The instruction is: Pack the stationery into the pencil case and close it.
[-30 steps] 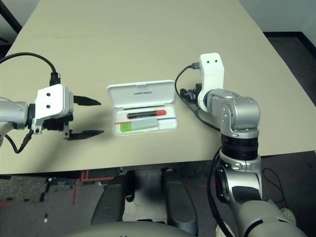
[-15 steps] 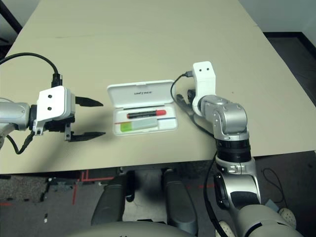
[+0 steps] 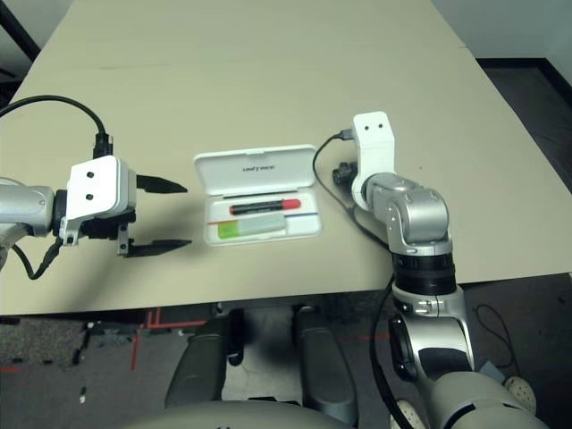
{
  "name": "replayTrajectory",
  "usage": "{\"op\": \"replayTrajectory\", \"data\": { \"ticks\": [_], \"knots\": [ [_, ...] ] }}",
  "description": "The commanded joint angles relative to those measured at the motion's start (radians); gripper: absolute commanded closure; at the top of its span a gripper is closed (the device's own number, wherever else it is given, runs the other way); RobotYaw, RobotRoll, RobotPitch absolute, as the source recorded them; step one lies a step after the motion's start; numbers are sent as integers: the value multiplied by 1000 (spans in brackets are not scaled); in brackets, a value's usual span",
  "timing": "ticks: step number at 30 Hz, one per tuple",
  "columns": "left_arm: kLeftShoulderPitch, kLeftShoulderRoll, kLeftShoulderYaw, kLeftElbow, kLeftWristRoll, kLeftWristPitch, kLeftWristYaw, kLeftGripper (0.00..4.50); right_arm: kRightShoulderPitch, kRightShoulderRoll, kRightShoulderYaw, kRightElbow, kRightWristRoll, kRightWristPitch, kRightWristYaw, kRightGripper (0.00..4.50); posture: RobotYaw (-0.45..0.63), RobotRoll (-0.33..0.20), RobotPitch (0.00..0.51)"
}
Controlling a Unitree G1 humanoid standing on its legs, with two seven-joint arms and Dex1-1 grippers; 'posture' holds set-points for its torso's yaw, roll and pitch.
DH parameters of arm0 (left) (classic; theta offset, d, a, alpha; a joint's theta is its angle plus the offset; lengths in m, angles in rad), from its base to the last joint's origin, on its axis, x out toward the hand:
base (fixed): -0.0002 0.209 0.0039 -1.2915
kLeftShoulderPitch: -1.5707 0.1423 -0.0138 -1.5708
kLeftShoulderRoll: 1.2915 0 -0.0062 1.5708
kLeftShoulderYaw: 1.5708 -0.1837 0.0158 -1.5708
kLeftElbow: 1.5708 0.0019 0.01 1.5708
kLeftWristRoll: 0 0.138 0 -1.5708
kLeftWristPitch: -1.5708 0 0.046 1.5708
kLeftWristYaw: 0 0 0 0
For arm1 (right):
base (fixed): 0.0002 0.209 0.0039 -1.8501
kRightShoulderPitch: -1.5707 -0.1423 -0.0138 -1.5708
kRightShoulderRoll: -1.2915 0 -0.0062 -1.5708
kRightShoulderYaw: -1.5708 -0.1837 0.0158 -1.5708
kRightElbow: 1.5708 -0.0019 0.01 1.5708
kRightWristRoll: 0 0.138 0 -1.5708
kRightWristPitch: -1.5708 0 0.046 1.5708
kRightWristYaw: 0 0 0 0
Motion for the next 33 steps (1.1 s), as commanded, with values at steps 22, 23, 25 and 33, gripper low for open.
{"op": "replayTrajectory", "data": {
  "ticks": [22, 23, 25, 33],
  "knots": [
    [-32, 16, -30, 14, 9, -11, -16, 0, -202, -546, 361, 212, 58, -717, 1228, 4188, 48, 0, 214],
    [-34, 16, -31, 15, 9, -10, -15, 0, -203, -534, 368, 201, 62, -717, 1242, 4188, 49, 0, 215],
    [-36, 16, -33, 14, 10, -8, -14, 0, -204, -511, 380, 183, 63, -720, 1256, 4188, 50, 0, 215],
    [-28, 20, -29, 1, 10, 1, -8, 0, -158, -460, 428, 126, 25, -752, 1265, 4188, 66, 0, 219]
  ]
}}
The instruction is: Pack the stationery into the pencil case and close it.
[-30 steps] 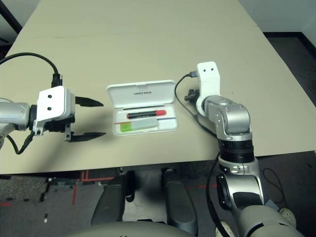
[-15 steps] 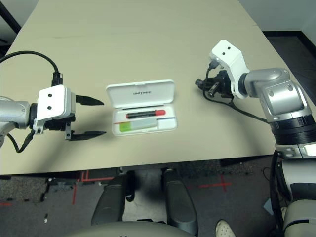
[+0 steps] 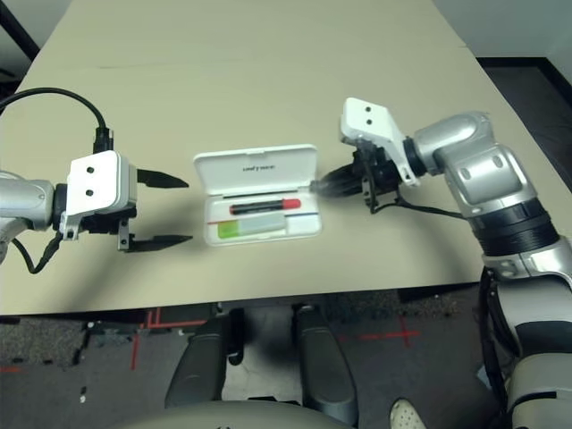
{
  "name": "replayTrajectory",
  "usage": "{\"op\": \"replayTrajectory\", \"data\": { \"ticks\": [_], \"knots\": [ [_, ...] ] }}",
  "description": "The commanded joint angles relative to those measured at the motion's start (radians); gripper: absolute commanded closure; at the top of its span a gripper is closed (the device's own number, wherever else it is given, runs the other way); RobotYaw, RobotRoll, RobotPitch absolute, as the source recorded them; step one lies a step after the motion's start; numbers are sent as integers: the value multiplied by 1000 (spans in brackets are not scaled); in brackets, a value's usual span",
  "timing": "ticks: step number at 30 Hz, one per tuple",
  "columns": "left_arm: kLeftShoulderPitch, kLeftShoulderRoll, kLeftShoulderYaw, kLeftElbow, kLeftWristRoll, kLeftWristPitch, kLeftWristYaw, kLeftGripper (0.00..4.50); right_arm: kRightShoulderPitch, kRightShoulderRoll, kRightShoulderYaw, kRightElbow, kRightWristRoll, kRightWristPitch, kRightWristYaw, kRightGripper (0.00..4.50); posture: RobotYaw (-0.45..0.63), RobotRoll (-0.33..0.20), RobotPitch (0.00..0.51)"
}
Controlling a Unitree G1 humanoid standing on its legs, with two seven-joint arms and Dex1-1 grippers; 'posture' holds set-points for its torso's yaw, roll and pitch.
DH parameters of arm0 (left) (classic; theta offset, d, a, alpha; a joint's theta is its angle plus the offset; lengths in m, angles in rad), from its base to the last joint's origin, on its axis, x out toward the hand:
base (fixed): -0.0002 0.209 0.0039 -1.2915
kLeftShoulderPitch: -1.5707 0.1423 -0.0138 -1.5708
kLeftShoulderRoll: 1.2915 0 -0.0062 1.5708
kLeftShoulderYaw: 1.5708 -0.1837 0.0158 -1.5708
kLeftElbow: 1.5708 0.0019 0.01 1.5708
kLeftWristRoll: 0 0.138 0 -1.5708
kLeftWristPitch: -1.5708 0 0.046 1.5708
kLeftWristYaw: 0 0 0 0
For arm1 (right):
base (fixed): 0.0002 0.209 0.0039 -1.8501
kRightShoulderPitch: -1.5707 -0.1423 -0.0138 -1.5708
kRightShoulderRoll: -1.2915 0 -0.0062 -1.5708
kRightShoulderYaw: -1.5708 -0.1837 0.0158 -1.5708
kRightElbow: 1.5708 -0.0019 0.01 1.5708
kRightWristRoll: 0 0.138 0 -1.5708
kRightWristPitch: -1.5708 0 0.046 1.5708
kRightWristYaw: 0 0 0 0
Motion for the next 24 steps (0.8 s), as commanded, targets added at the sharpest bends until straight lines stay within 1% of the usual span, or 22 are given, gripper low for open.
{"op": "replayTrajectory", "data": {
  "ticks": [1, 15, 23, 24],
  "knots": [
    [11, 13, -11, -9, 4, 11, -4, 0, 35, 8, 37, -40, -15, -26, 17, 4188, 68, 0, 219],
    [16, 13, -6, -18, 7, 21, 5, 0, 79, 38, 81, -70, -40, -37, 17, 4188, 75, 0, 217],
    [21, 14, -3, -18, 9, 19, 5, 0, 93, 51, 98, -70, -79, -73, 4, 4188, 75, 0, 217],
    [21, 14, -3, -18, 9, 19, 5, 0, 95, 54, 97, -72, -81, -73, 1, 3838, 75, 0, 217]
  ]
}}
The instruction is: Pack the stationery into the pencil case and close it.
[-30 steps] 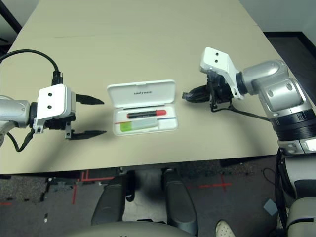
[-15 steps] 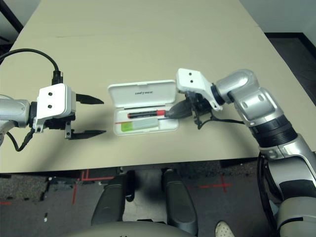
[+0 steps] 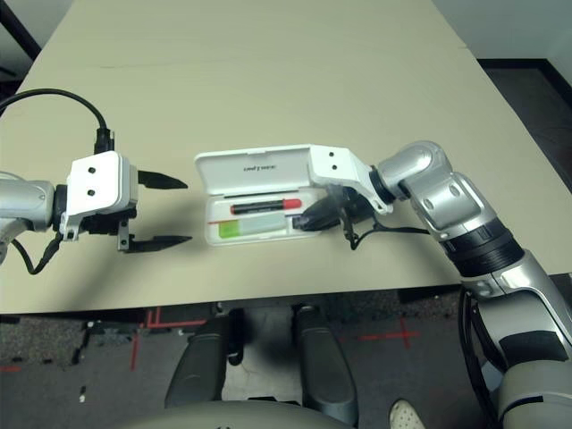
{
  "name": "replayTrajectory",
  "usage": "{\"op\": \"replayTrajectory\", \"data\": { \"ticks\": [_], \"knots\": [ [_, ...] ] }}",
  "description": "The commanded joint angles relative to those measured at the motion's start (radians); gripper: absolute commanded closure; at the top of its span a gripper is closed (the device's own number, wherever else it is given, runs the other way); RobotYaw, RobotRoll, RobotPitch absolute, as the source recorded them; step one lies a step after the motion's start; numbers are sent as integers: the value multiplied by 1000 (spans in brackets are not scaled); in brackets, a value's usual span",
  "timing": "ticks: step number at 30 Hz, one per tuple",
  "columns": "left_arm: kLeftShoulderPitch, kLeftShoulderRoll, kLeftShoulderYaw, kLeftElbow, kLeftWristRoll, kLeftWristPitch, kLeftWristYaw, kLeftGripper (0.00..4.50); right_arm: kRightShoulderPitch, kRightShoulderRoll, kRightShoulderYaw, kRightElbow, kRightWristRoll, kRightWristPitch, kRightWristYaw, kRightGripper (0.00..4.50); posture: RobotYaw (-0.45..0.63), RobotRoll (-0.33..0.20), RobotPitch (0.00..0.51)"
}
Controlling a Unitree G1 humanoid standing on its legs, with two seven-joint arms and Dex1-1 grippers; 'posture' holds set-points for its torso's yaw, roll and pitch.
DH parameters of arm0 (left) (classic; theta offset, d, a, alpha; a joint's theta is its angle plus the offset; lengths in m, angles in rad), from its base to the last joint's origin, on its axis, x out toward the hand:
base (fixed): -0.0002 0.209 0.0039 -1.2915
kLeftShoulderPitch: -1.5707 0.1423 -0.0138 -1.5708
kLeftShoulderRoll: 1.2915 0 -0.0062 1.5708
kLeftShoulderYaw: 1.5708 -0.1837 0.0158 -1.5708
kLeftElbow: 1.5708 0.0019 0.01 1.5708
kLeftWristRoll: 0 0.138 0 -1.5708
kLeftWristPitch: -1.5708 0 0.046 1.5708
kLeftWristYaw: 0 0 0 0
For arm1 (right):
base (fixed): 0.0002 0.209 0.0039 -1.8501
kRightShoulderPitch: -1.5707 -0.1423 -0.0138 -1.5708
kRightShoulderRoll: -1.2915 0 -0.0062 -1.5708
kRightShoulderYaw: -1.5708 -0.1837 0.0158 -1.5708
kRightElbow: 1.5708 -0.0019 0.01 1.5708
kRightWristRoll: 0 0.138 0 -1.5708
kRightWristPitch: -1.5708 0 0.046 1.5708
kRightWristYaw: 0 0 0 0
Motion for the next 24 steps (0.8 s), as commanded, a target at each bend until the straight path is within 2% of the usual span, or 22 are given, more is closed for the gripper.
{"op": "replayTrajectory", "data": {
  "ticks": [1, 10, 11, 17, 24],
  "knots": [
    [16, 14, -4, -12, 8, 2, 1, 0, 15, 9, 19, -18, -15, -15, -7, 3446, 78, 0, 215],
    [19, 13, -4, -4, 13, -6, -3, 0, 19, 20, -6, -49, 0, -11, -20, 240, 74, 0, 212],
    [21, 13, -3, -2, 14, -7, -3, 0, 13, 16, -15, -51, 7, -6, -18, 30, 72, 0, 211],
    [31, 11, 5, 20, 23, -15, 0, 0, -25, -46, -111, -38, 100, 75, 26, 30, 68, 0, 212],
    [62, 10, 32, 84, 43, -45, 9, 0, 10, -181, -225, -38, 229, 209, 95, 30, 55, 0, 214]
  ]
}}
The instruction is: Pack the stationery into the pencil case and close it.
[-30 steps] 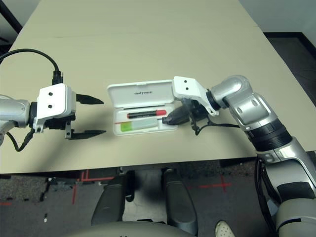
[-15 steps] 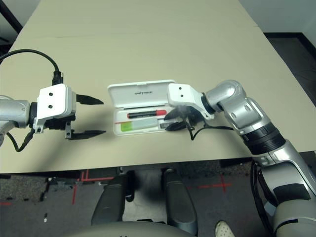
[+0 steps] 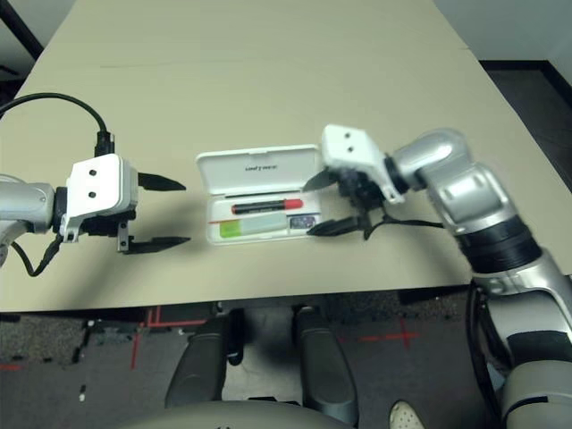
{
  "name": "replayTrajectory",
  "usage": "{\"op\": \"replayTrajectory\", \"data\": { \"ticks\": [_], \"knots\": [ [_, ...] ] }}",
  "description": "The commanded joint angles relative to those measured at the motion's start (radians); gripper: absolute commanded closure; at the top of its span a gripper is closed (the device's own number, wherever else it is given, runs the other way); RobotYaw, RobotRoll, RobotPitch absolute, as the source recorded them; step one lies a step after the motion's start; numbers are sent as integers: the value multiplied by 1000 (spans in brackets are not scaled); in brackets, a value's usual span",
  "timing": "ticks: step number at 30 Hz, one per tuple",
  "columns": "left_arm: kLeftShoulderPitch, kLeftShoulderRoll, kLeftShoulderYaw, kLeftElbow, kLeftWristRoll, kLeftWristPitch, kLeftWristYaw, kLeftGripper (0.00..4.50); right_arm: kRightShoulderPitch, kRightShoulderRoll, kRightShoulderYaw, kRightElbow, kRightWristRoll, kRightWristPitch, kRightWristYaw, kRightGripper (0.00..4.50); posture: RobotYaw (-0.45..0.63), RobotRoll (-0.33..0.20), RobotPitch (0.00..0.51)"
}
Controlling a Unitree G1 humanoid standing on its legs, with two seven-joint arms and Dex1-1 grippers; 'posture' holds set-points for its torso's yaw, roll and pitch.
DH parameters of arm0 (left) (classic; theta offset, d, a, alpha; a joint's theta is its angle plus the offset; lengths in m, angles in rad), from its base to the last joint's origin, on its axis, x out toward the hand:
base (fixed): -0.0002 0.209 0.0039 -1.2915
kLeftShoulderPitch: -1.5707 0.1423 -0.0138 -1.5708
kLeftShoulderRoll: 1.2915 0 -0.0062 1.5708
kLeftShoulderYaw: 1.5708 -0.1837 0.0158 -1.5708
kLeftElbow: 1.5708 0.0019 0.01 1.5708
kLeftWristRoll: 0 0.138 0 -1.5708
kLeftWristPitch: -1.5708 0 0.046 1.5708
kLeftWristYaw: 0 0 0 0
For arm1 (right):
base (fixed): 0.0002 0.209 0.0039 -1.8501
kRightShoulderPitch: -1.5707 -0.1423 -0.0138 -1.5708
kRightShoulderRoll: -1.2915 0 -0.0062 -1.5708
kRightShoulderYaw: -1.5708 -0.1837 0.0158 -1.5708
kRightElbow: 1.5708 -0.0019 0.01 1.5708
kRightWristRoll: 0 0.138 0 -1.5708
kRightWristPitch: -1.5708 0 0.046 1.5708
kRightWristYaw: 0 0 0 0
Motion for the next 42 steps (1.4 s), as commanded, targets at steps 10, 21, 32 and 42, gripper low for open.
{"op": "replayTrajectory", "data": {
  "ticks": [10, 21, 32, 42],
  "knots": [
    [-7, -27, 5, 180, 59, -81, 32, 0, 106, -168, -134, -22, 125, 105, 32, 30, 12, 0, 210],
    [-222, -192, 12, 428, 145, 4, 274, 2175, 164, -216, -162, -33, 144, 121, 13, 0, -11, 0, 210],
    [-315, -343, -58, 519, 171, -18, 309, 4474, 170, -216, -151, -44, 141, 126, -14, 0, -19, 0, 208],
    [-330, -379, -101, 489, 166, -34, 259, 4474, 166, -214, -138, -43, 134, 116, -19, 0, -25, 0, 206]
  ]
}}
